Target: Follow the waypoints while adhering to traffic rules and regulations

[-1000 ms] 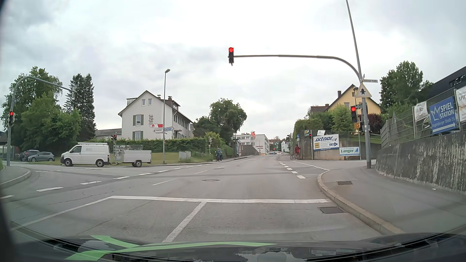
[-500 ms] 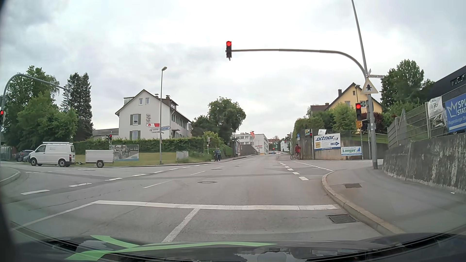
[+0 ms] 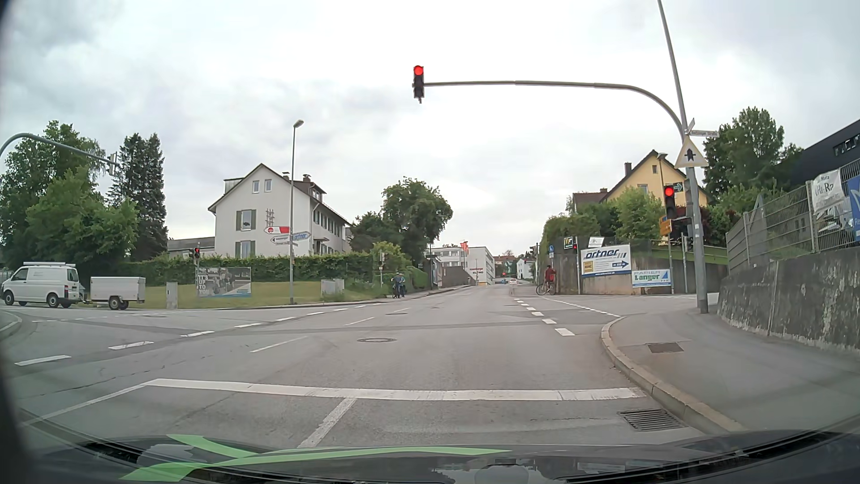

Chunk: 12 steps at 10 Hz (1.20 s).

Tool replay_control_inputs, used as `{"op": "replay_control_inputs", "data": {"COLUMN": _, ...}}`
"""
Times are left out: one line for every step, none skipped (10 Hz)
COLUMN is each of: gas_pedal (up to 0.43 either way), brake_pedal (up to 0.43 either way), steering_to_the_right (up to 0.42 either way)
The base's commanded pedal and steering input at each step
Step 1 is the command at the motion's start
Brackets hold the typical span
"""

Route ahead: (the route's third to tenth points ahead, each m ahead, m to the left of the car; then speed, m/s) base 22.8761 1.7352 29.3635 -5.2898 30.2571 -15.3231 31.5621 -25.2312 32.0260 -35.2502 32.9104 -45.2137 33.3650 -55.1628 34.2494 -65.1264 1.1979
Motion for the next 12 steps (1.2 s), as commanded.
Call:
{"op": "replay_control_inputs", "data": {"gas_pedal": 0.020, "brake_pedal": 0.000, "steering_to_the_right": 0.009}}
{"op": "replay_control_inputs", "data": {"gas_pedal": 0.020, "brake_pedal": 0.000, "steering_to_the_right": 0.009}}
{"op": "replay_control_inputs", "data": {"gas_pedal": 0.020, "brake_pedal": 0.000, "steering_to_the_right": 0.009}}
{"op": "replay_control_inputs", "data": {"gas_pedal": 0.020, "brake_pedal": 0.000, "steering_to_the_right": 0.009}}
{"op": "replay_control_inputs", "data": {"gas_pedal": 0.020, "brake_pedal": 0.043, "steering_to_the_right": 0.009}}
{"op": "replay_control_inputs", "data": {"gas_pedal": 0.020, "brake_pedal": 0.128, "steering_to_the_right": 0.009}}
{"op": "replay_control_inputs", "data": {"gas_pedal": 0.020, "brake_pedal": 0.134, "steering_to_the_right": 0.009}}
{"op": "replay_control_inputs", "data": {"gas_pedal": 0.008, "brake_pedal": 0.128, "steering_to_the_right": 0.009}}
{"op": "replay_control_inputs", "data": {"gas_pedal": 0.008, "brake_pedal": 0.134, "steering_to_the_right": 0.009}}
{"op": "replay_control_inputs", "data": {"gas_pedal": 0.008, "brake_pedal": 0.140, "steering_to_the_right": 0.009}}
{"op": "replay_control_inputs", "data": {"gas_pedal": 0.008, "brake_pedal": 0.165, "steering_to_the_right": 0.009}}
{"op": "replay_control_inputs", "data": {"gas_pedal": 0.008, "brake_pedal": 0.195, "steering_to_the_right": 0.009}}
